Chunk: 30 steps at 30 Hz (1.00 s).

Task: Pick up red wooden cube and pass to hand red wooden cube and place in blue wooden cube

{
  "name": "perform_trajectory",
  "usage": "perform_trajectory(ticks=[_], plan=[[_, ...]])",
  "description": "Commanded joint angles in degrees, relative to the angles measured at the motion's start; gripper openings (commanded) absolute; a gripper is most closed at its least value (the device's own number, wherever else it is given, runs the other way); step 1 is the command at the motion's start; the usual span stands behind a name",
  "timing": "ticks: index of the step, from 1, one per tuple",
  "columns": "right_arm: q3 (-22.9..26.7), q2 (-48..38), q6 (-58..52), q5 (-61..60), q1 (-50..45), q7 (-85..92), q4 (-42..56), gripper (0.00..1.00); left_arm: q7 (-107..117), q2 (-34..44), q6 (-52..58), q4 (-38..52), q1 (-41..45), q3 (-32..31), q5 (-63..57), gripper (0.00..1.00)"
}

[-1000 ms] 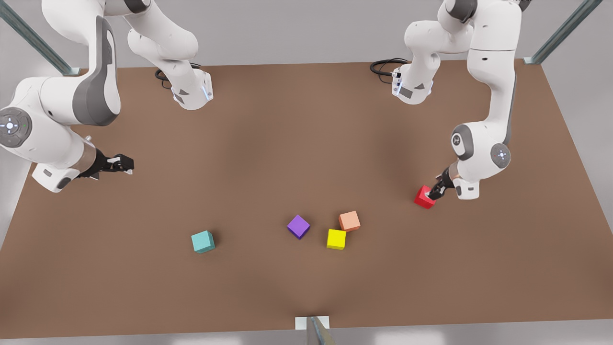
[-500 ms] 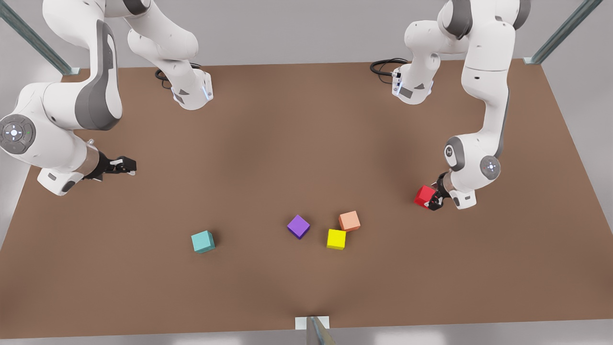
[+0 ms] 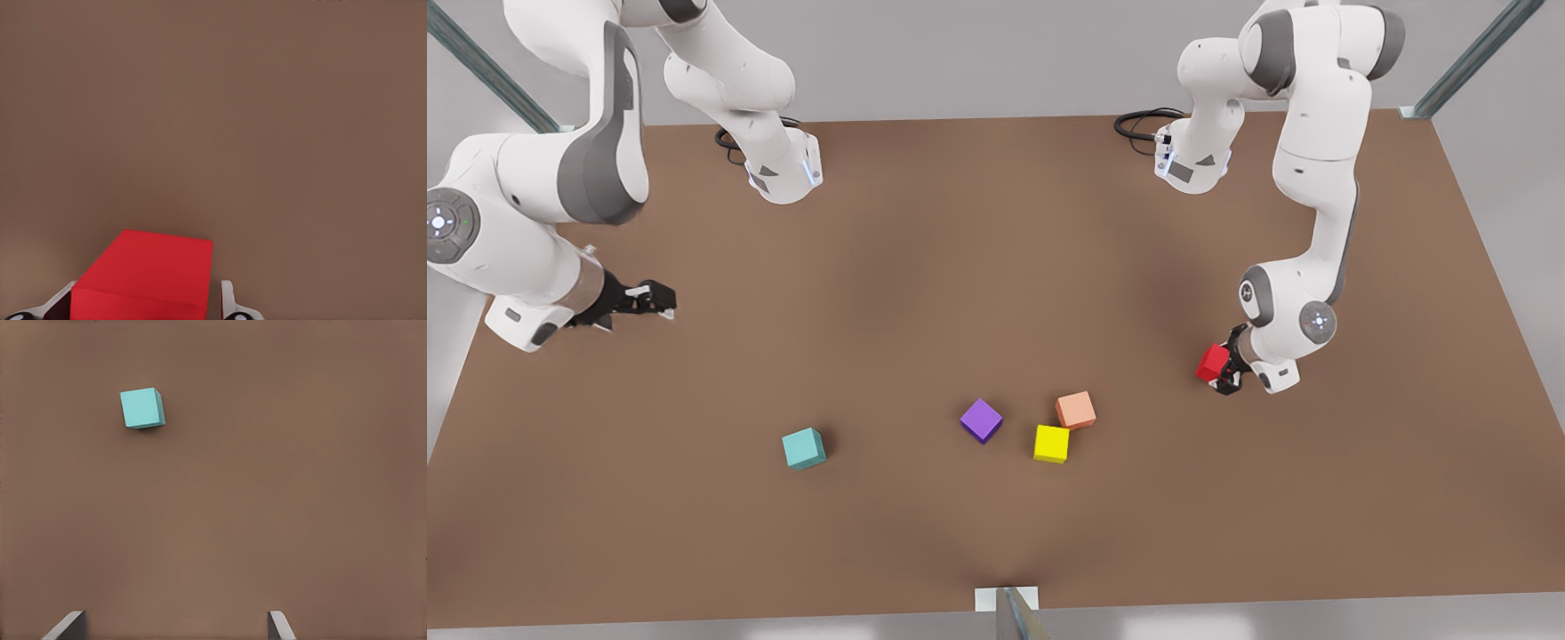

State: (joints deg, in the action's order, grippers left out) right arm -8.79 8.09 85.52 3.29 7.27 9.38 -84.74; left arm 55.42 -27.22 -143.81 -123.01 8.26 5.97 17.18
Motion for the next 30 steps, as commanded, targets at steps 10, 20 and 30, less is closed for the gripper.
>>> perform_trajectory(ticks=[10, 20, 30], plan=[[0.62, 12.55, -1.93, -17.61, 1.25, 14.44, 2.47, 1.00, 3.38, 0.59, 3.18, 7.08, 0.09, -4.92, -8.91, 0.67], [0.62, 31.37, 17.58, -46.43, 4.42, 87.11, 7.92, 1.00, -1.78, -14.09, 38.60, 50.32, 0.18, -35.77, 1.44, 0.67], [-2.11, 34.27, 17.31, -59.36, 4.86, 104.71, 10.56, 1.00, -55.41, -24.54, 38.96, 55.68, -1.23, -36.03, 32.57, 0.69]])
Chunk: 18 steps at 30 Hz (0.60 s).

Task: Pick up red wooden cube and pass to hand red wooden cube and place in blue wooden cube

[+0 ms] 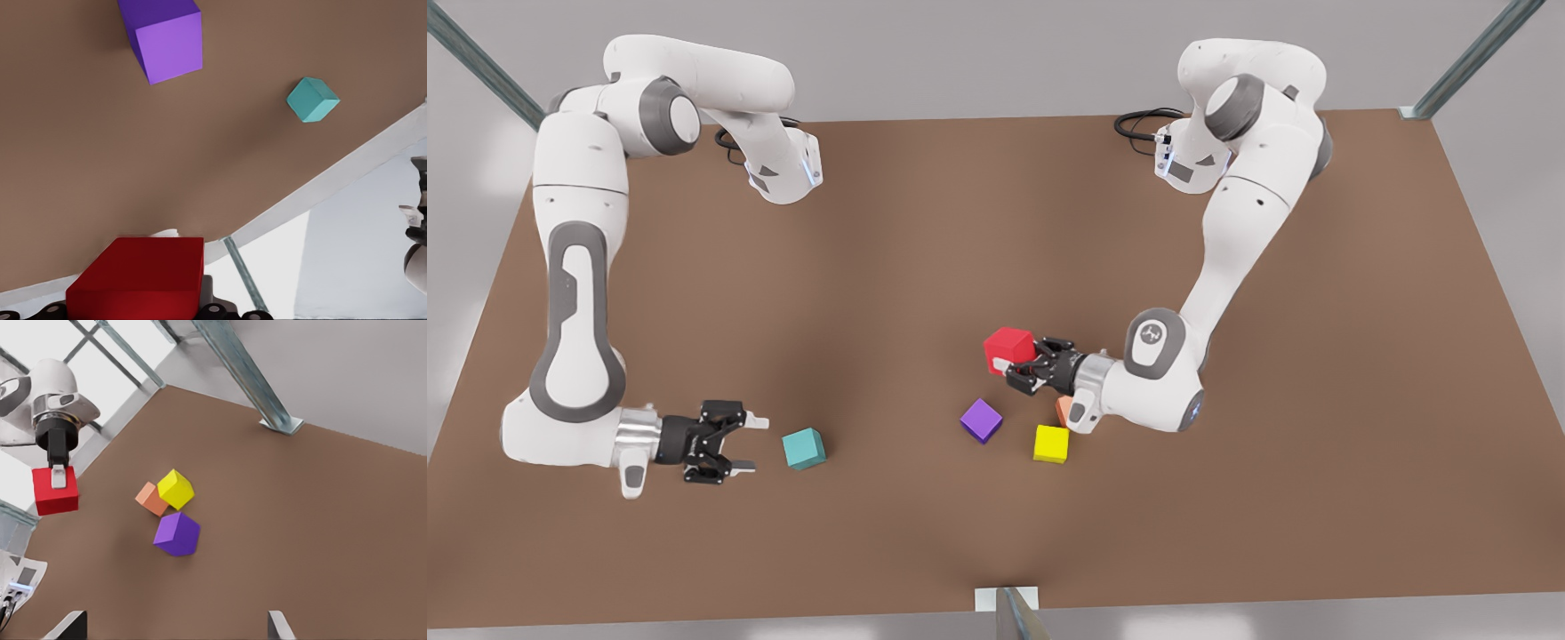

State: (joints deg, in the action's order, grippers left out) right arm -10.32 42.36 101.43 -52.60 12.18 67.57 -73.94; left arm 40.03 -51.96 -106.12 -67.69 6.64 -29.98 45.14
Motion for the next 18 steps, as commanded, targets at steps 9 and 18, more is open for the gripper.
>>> perform_trajectory(ticks=[9, 18], plan=[[-3.30, 1.93, 1.40, -9.00, -1.54, 46.51, -2.61, 1.00, -49.43, -2.09, -2.95, 1.94, 0.31, -0.69, 5.75, 0.69], [-6.02, 4.39, -0.79, -12.26, -1.72, 46.60, -2.61, 1.00, -51.37, -2.26, -7.43, 1.94, 0.31, -0.69, 7.51, 0.69]])
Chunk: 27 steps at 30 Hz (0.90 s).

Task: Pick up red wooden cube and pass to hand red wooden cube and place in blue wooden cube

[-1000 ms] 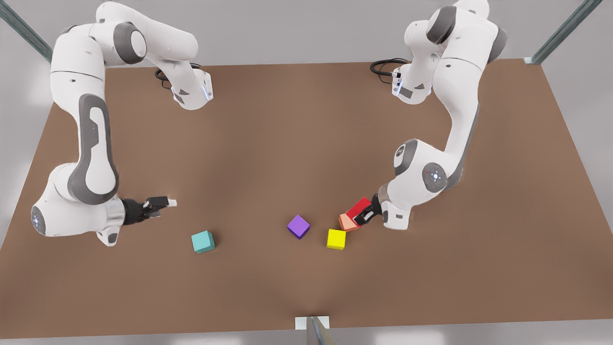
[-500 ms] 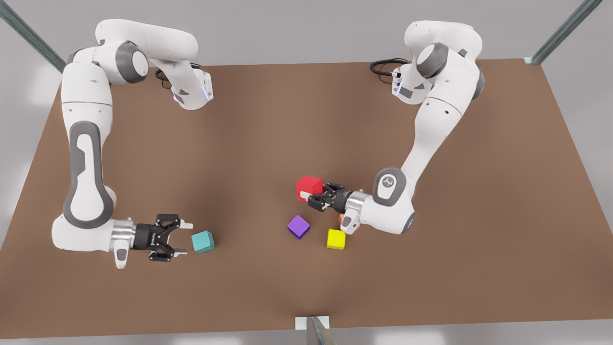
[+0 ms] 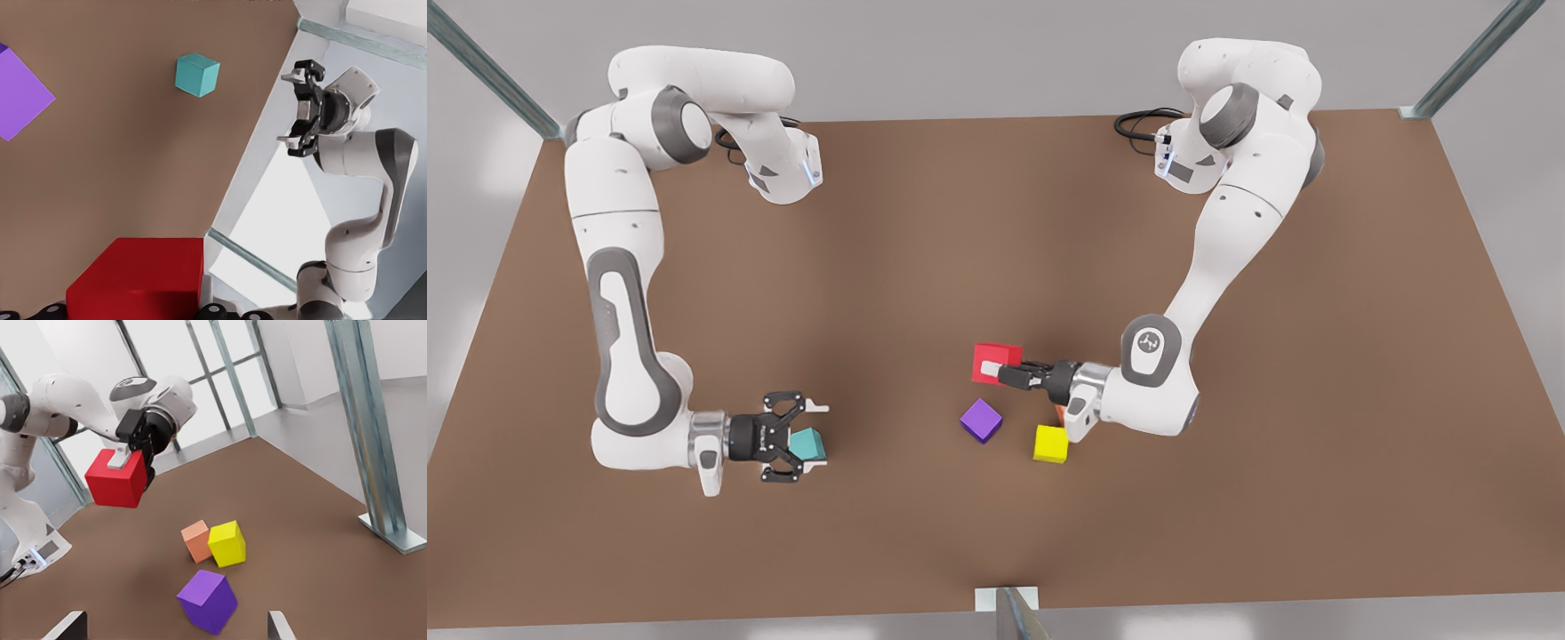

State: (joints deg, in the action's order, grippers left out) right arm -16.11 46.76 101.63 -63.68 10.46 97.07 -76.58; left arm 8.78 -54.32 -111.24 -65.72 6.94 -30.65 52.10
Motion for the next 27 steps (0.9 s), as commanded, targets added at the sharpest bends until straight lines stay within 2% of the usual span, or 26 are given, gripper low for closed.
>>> perform_trajectory(ticks=[1, 8, 16, 27], plan=[[-0.68, 0.44, -1.08, -2.14, 0.00, 16.84, 0.03, 1.00, -21.25, 0.10, -2.40, -0.02, 0.00, -0.11, 1.24, 0.69], [-4.63, 2.46, -2.05, -5.84, -0.36, 16.84, 0.03, 1.00, -21.96, -0.61, -4.51, -0.02, 0.35, -0.81, 2.66, 0.69], [-7.36, 0.79, -1.87, -8.03, -0.09, 19.74, -7.18, 1.00, -29.17, -1.84, -7.59, -0.11, 0.35, -2.31, 7.67, 0.69], [-9.55, 0.96, 6.12, -14.45, -2.46, 20.00, -10.17, 1.00, -31.81, -2.98, -9.70, 0.16, 0.18, -3.27, 8.99, 0.69]])
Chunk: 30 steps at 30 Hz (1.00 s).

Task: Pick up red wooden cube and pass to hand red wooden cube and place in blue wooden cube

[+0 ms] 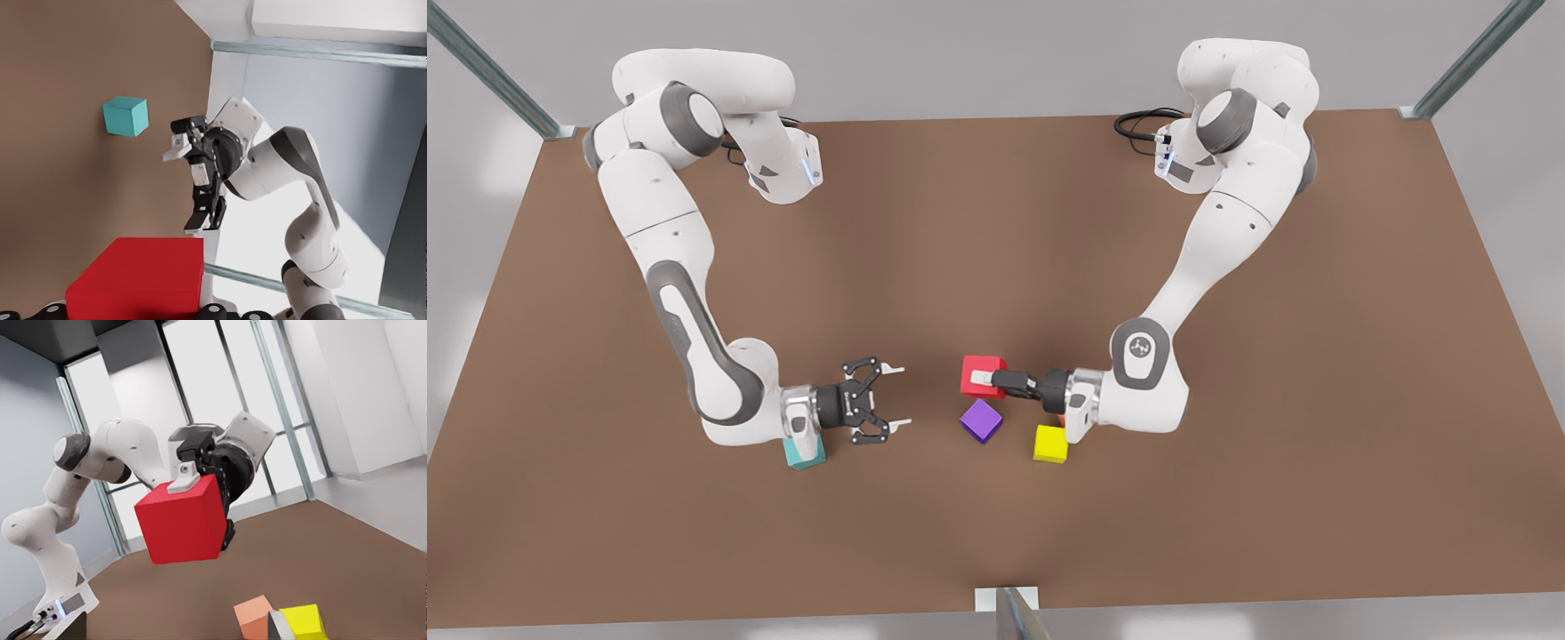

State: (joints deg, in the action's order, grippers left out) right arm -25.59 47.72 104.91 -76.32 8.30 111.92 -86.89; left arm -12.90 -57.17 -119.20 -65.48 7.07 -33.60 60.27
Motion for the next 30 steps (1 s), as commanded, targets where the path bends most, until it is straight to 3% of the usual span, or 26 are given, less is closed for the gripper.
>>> perform_trajectory(ticks=[1, 9, 30], plan=[[-0.07, 0.00, 3.37, -2.34, -0.66, 5.07, 0.23, 1.00, -11.09, -0.74, -2.44, 0.53, 0.13, -0.51, 0.81, 0.69], [-0.07, -0.53, 6.53, -5.77, -4.61, 5.07, 0.23, 1.00, -14.17, -1.27, -8.59, 0.79, 0.31, -0.86, 0.81, 0.69], [0.02, 0.79, 8.47, -8.93, -7.86, 4.28, 2.60, 1.00, -14.60, -2.33, -9.73, 0.79, 0.40, -2.17, 1.96, 0.69]])
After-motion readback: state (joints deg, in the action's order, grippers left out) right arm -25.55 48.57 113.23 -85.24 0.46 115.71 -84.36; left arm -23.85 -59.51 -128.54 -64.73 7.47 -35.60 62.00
